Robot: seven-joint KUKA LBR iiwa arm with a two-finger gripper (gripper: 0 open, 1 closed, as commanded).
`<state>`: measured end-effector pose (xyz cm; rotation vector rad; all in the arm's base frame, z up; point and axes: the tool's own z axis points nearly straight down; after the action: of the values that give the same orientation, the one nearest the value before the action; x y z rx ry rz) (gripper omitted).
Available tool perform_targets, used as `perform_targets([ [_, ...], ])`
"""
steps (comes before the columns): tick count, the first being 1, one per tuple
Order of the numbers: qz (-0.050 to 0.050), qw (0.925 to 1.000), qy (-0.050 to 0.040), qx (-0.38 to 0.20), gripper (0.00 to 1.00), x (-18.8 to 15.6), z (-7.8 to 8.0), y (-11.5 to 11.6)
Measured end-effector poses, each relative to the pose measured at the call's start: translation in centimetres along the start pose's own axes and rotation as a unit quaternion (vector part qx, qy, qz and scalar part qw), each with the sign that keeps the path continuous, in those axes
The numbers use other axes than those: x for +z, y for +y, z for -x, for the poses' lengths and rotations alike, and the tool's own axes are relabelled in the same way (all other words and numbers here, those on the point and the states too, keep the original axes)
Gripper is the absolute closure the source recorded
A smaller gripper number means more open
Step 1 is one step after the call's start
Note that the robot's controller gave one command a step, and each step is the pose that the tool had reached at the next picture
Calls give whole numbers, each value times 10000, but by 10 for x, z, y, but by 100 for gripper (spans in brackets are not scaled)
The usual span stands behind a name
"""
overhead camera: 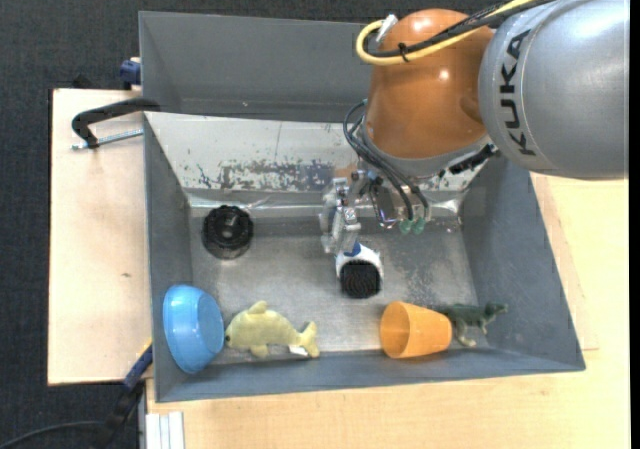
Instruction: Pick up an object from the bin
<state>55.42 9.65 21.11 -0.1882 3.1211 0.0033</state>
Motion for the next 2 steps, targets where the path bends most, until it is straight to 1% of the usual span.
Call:
perform_targets([
  [1,3,9875,69,1574,100,73,36,75],
  [2,15,9850,0,1723,100,-48,42,74],
])
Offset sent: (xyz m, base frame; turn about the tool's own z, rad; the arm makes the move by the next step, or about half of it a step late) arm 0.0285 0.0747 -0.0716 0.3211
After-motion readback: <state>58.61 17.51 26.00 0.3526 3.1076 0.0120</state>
